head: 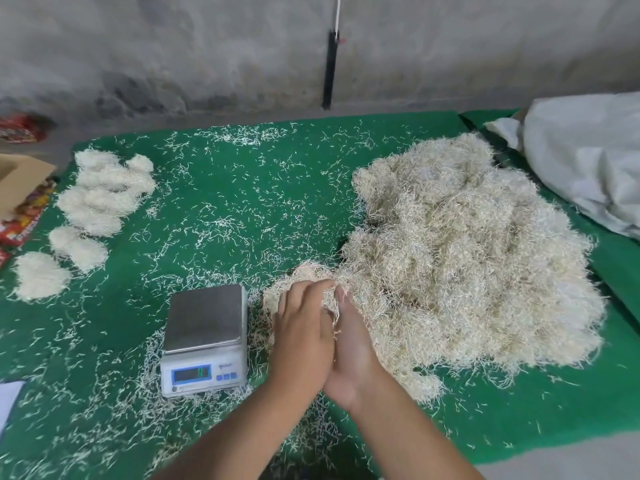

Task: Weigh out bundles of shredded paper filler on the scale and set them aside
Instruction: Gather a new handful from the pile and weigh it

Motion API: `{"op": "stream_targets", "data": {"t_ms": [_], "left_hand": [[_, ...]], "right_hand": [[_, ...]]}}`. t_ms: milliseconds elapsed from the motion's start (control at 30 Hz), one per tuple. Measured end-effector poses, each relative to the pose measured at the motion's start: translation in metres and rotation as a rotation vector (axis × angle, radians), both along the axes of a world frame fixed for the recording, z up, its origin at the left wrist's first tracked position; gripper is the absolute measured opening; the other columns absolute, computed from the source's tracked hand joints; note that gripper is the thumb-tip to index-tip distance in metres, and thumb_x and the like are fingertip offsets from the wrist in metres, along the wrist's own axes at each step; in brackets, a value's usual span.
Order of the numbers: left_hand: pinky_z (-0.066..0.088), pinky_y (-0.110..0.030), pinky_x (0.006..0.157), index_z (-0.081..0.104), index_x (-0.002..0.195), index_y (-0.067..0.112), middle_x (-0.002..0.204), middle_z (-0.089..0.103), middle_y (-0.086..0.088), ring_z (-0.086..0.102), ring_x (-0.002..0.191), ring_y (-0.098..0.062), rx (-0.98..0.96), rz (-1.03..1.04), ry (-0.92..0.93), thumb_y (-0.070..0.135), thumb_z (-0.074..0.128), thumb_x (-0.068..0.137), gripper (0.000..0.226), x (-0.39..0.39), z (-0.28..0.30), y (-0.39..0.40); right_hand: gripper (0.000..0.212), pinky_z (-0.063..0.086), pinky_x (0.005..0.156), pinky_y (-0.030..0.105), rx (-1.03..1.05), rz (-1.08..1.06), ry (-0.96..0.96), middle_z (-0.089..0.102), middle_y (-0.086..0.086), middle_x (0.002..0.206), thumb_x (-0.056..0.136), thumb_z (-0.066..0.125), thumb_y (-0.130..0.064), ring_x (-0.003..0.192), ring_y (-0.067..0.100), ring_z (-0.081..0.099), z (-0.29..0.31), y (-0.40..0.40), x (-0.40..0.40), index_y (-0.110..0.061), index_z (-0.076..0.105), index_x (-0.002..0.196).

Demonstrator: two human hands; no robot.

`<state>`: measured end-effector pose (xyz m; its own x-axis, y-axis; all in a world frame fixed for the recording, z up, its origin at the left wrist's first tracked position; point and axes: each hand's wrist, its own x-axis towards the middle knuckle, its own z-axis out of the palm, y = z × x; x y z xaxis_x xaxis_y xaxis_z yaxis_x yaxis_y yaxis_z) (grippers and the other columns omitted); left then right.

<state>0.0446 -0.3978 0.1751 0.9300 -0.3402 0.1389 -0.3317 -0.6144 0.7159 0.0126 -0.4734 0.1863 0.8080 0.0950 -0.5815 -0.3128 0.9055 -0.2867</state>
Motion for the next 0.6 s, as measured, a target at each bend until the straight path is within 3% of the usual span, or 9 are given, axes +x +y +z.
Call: {"op": "stream_targets", "data": {"t_ms": [67,167,233,300,367,433,533,600], "left_hand": [[0.035,-0.035,0.109,0.053,0.139,0.036,0.136,0.042,0.019,0.039,0.129,-0.006,0.168,0.061,-0.107,0.009,0.046,0.094,0.053,0.002,-0.009,-0.007],[0.039,-0.044,0.108,0.057,0.135,0.031,0.136,0.049,0.013,0.042,0.126,-0.011,0.247,0.077,-0.049,0.011,0.045,0.094,0.047,0.008,-0.019,-0.02],[0.043,-0.041,0.102,0.059,0.131,0.027,0.126,0.056,0.014,0.047,0.117,-0.008,0.196,0.103,0.029,0.014,0.039,0.098,0.041,0.009,-0.03,-0.027],[0.048,-0.034,0.093,0.063,0.123,0.023,0.116,0.063,0.011,0.055,0.103,-0.004,0.098,0.16,0.154,0.018,0.038,0.105,0.031,0.014,-0.042,-0.028],[0.051,-0.028,0.078,0.063,0.108,0.027,0.101,0.066,0.011,0.061,0.091,-0.003,-0.039,0.212,0.351,0.024,0.041,0.109,0.022,0.017,-0.052,-0.022],[0.046,-0.026,0.068,0.06,0.097,0.033,0.093,0.065,0.008,0.063,0.085,-0.01,-0.146,0.257,0.512,0.037,0.041,0.11,0.023,0.016,-0.058,-0.015],[0.043,-0.026,0.074,0.054,0.098,0.03,0.099,0.058,0.012,0.056,0.088,-0.005,-0.151,0.248,0.477,0.061,0.034,0.105,0.037,0.013,-0.062,0.007],[0.042,-0.018,0.079,0.053,0.109,0.032,0.109,0.055,0.017,0.054,0.096,0.003,-0.122,0.162,0.391,0.072,0.042,0.094,0.043,0.009,-0.06,0.028]], "right_hand": [[0.072,0.047,0.113,0.046,-0.126,-0.013,0.015,0.071,0.011,0.135,0.103,0.046,-0.067,0.127,0.026,0.068,-0.002,0.001,0.0,-0.009,0.064,0.141],[0.07,0.052,0.11,0.048,-0.309,0.009,0.079,0.076,0.011,0.125,0.103,0.041,-0.069,0.118,0.024,0.073,-0.006,-0.012,-0.003,-0.013,0.067,0.135],[0.061,0.056,0.104,0.042,-0.326,0.055,0.048,0.076,0.0,0.127,0.101,0.04,-0.073,0.117,0.015,0.072,-0.01,-0.024,-0.007,-0.026,0.065,0.133],[0.041,0.051,0.11,0.044,-0.305,0.122,0.061,0.064,-0.005,0.143,0.103,0.046,-0.065,0.129,0.012,0.064,-0.018,-0.032,-0.011,-0.038,0.057,0.131],[0.04,0.039,0.121,0.054,-0.255,0.188,0.07,0.055,0.006,0.153,0.105,0.057,-0.045,0.14,0.024,0.056,-0.039,-0.038,-0.015,-0.023,0.058,0.139],[0.036,0.042,0.119,0.055,-0.281,0.238,0.124,0.06,0.01,0.148,0.108,0.054,-0.024,0.134,0.028,0.061,-0.059,-0.038,-0.013,-0.012,0.058,0.142],[0.044,0.055,0.102,0.045,-0.435,0.264,0.23,0.062,-0.008,0.135,0.11,0.046,-0.011,0.115,0.024,0.064,-0.075,-0.033,-0.004,-0.011,0.045,0.153],[0.05,0.054,0.104,0.044,-0.529,0.292,0.249,0.052,-0.017,0.13,0.111,0.046,-0.012,0.107,0.013,0.056,-0.081,-0.031,0.004,-0.015,0.037,0.16]]}}
